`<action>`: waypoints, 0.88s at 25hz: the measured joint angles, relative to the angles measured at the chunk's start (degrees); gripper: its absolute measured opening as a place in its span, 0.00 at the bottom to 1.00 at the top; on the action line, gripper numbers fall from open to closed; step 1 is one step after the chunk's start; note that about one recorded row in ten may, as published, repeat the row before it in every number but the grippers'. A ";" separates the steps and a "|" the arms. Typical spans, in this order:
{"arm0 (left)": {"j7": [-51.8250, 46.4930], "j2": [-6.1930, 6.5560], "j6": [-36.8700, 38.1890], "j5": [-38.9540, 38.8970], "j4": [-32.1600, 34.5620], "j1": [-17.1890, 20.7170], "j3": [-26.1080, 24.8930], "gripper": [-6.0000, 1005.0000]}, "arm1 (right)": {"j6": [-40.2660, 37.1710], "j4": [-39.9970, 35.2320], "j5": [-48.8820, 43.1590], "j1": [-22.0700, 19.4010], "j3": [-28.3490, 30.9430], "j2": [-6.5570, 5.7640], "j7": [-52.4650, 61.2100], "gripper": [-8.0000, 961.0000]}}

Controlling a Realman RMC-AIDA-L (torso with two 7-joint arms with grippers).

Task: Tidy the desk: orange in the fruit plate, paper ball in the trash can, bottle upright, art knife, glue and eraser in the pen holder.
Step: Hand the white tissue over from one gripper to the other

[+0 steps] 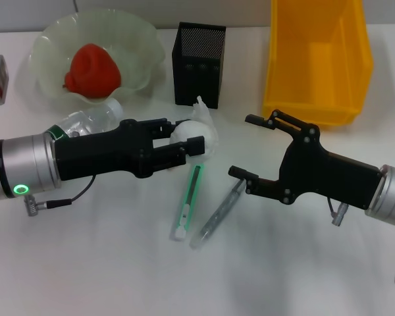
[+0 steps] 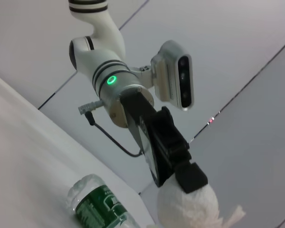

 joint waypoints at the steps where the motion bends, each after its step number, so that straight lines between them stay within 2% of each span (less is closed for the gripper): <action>1: -0.07 -0.02 -0.01 0.00 -0.13 -0.03 0.10 0.51 | -0.06 0.09 0.01 0.19 -0.04 0.00 -0.17 0.82; 22: -0.54 -0.16 -0.21 0.00 -2.23 -0.72 0.12 0.53 | -0.23 0.92 -0.44 2.62 -2.49 -0.02 -0.47 0.81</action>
